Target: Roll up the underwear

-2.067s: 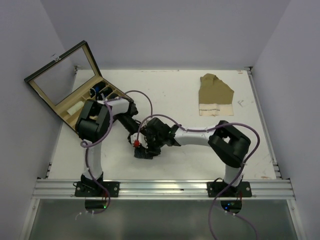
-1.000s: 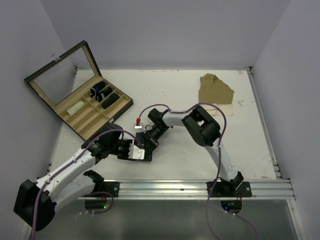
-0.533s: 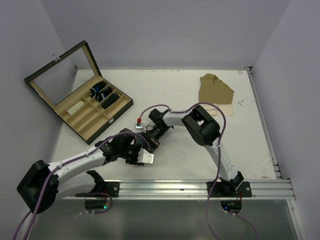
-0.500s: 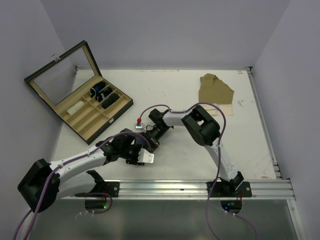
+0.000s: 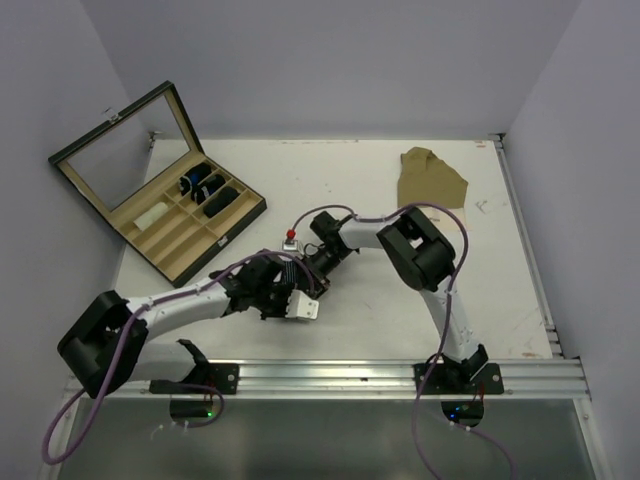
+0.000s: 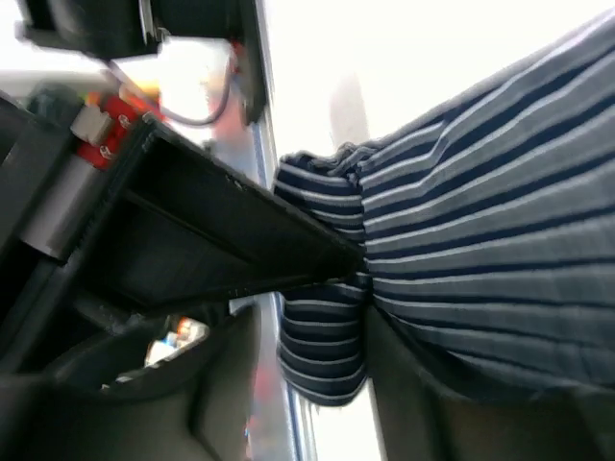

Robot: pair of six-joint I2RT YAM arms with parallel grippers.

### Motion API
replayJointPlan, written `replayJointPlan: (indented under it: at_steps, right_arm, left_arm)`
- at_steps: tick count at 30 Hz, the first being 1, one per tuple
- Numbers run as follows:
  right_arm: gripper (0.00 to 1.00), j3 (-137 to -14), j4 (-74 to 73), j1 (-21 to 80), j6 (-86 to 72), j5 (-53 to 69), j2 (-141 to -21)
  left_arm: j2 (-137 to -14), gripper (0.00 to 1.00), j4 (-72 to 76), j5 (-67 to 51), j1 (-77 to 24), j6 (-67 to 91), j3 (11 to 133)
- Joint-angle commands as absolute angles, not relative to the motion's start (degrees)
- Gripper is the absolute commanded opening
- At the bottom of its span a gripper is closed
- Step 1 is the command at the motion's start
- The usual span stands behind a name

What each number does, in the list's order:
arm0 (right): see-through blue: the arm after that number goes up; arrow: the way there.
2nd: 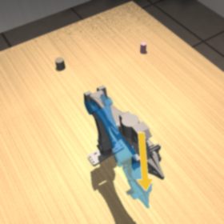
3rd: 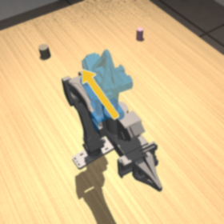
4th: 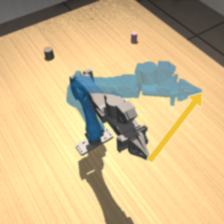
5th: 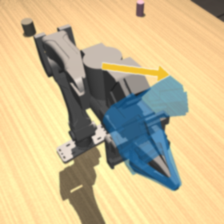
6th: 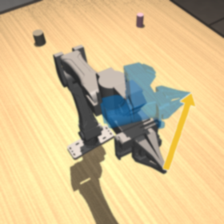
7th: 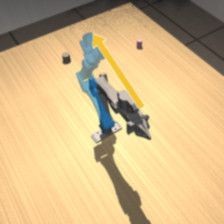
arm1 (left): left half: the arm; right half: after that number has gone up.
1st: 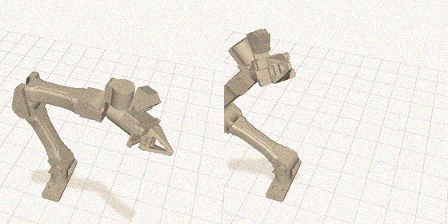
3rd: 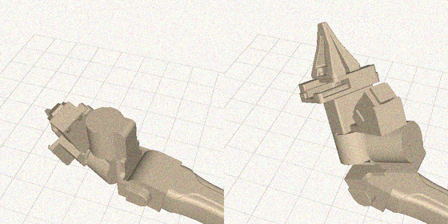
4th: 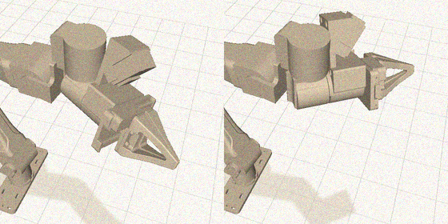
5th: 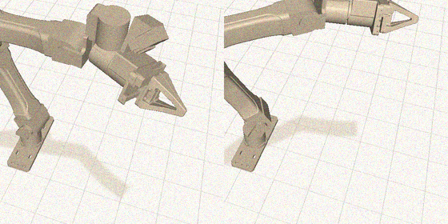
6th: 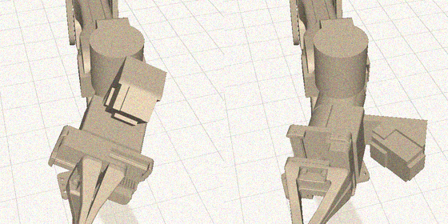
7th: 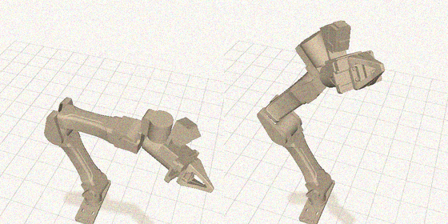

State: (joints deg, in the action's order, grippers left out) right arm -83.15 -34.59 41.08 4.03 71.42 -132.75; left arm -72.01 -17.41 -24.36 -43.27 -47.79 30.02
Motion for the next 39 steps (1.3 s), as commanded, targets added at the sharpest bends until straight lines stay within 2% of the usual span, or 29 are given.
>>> replayJointPlan:
  at_steps: [1,2,7,14,18,22,28,31,39]
  right_arm:
    - [0.6,-80.2,-28.1,33.5,3.8,51.3,-124.8]
    - [0.63,-80.0,-28.0,32.7,3.8,50.3,-123.0]
    - [0.63,-80.9,-29.3,30.0,5.4,42.9,-114.2]
    - [0.46,-73.1,-26.3,29.1,11.7,35.9,-99.1]
    - [0.42,-68.0,-25.7,29.2,17.5,37.2,-90.4]
    - [0.43,-65.7,-30.2,32.5,24.1,36.3,-84.9]
    - [0.48,-62.9,-31.6,42.1,29.8,31.5,-84.6]
    - [0.56,-62.8,-28.1,46.3,30.3,30.0,-87.4]
    - [0.59,-63.9,-21.5,52.5,32.7,27.6,-97.5]
  left_arm:
    - [-78.3,0.0,-29.6,-27.4,-42.7,-51.1,32.3]
    - [-80.0,0.0,-30.4,-27.9,-42.4,-51.5,33.2]
    - [-97.1,0.0,-39.8,-33.9,-36.4,-56.7,43.9]
    - [-112.7,0.0,-55.2,-41.3,-30.2,-61.1,59.5]
    - [-122.6,0.0,-60.0,-41.4,-28.1,-60.5,66.8]
    - [-126.5,0.0,-61.1,-40.5,-27.6,-56.8,72.2]
    - [-130.0,0.0,-63.0,-39.3,-27.7,-53.6,78.6]
    - [-131.8,0.0,-63.5,-38.2,-27.6,-53.7,79.6]
    - [-133.4,0.0,-62.6,-37.4,-27.6,-53.1,80.3]
